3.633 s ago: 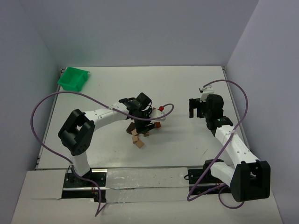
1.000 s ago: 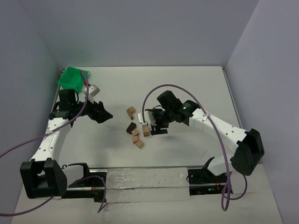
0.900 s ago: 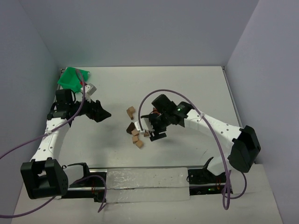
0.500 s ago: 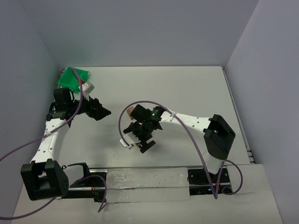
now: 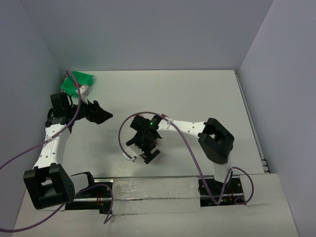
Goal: Build the wood block tower
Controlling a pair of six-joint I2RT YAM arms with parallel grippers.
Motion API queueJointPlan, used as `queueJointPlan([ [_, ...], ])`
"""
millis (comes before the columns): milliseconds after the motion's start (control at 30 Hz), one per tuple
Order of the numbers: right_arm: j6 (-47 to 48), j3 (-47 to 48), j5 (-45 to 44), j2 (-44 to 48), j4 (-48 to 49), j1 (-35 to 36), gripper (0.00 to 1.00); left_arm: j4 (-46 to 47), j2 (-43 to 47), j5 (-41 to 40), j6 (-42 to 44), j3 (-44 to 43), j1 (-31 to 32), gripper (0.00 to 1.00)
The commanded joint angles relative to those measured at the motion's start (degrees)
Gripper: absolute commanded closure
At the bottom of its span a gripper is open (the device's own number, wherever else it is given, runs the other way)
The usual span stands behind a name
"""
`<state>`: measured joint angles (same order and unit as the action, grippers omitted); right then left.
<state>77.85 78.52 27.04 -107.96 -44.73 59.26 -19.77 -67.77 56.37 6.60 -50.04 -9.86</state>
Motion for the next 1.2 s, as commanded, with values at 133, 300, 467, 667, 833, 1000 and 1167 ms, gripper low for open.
queueJointPlan([
  [133, 0.99, 2.69, -1.28, -3.23, 0.96, 0.42, 0.04, 2.20, 0.71, 3.40, -0.36, -0.94, -1.04, 0.02],
  [300, 0.93, 2.80, -1.81, -4.47, 2.12, 0.33, 0.04, 2.02, 0.79, 4.19, -0.36, -1.07, -1.30, 0.02],
  [467, 0.37, 3.37, -1.99, -5.15, 2.19, 0.33, 0.07, 2.29, 0.71, 4.37, -0.35, -0.65, -1.48, 0.02],
  [667, 0.37, 2.16, -1.84, -4.01, 2.34, 0.24, 0.15, 2.70, 0.64, 4.63, -0.42, -0.41, -1.65, 0.02],
  [833, 0.33, 0.83, -1.73, -2.47, 2.28, 0.38, 0.18, 2.99, 0.48, 4.85, -0.58, -0.23, -1.74, 0.02],
  [1000, 0.60, -0.13, -2.24, -1.89, 2.42, 0.39, 0.13, 3.08, 0.39, 5.01, -0.68, -0.14, -1.74, 0.02],
  [1167, 0.31, -1.60, -2.96, -1.46, 3.91, 0.33, 0.00, 3.06, 0.43, 4.98, -0.55, -0.06, -1.82, 0.02],
])
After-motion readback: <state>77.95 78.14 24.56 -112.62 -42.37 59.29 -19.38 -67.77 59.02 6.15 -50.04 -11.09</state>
